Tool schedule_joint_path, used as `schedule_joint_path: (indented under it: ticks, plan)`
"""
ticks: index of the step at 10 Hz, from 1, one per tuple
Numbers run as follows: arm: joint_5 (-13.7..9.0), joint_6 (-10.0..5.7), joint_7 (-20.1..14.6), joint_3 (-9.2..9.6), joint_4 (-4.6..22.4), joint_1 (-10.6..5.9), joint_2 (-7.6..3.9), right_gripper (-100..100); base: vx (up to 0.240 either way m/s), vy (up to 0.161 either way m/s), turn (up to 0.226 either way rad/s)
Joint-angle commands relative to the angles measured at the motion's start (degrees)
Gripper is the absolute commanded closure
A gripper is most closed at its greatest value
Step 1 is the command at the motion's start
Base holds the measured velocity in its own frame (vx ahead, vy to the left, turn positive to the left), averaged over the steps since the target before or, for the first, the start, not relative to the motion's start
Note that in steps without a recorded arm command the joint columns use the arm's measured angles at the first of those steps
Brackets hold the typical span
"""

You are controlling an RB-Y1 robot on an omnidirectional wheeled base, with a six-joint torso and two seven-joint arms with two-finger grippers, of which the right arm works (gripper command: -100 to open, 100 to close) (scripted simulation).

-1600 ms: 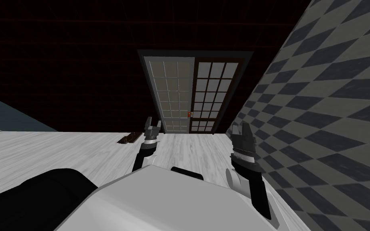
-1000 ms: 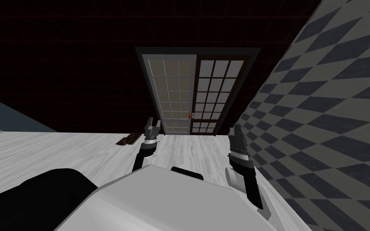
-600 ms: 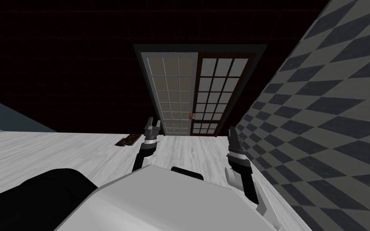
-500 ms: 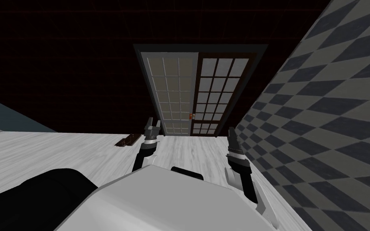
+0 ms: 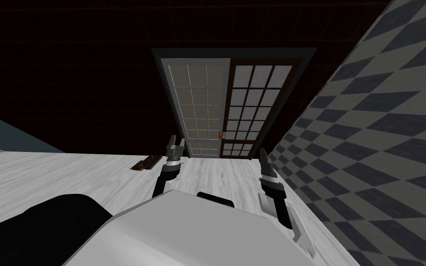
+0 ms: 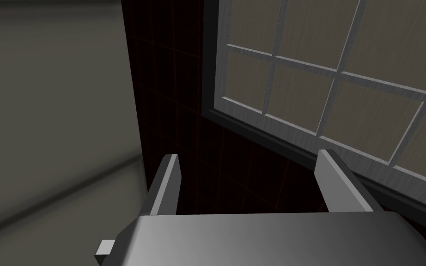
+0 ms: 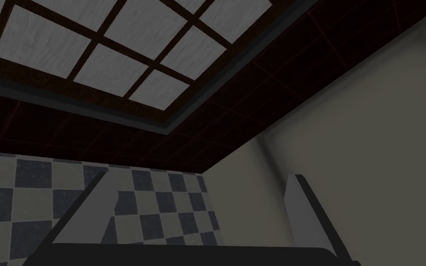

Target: Pull the door open

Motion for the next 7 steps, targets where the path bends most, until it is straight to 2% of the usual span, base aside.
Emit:
schedule_joint_path:
  ticks: [1,7]
  plan:
    - [0.66,-0.58,1.58,-0.64,2.17,-0.62,-0.32,-100,0.102,0.041,0.016]
    - [3.69,-2.63,8.03,-2.56,10.80,-3.29,-0.68,-100,0.098,0.032,0.016]
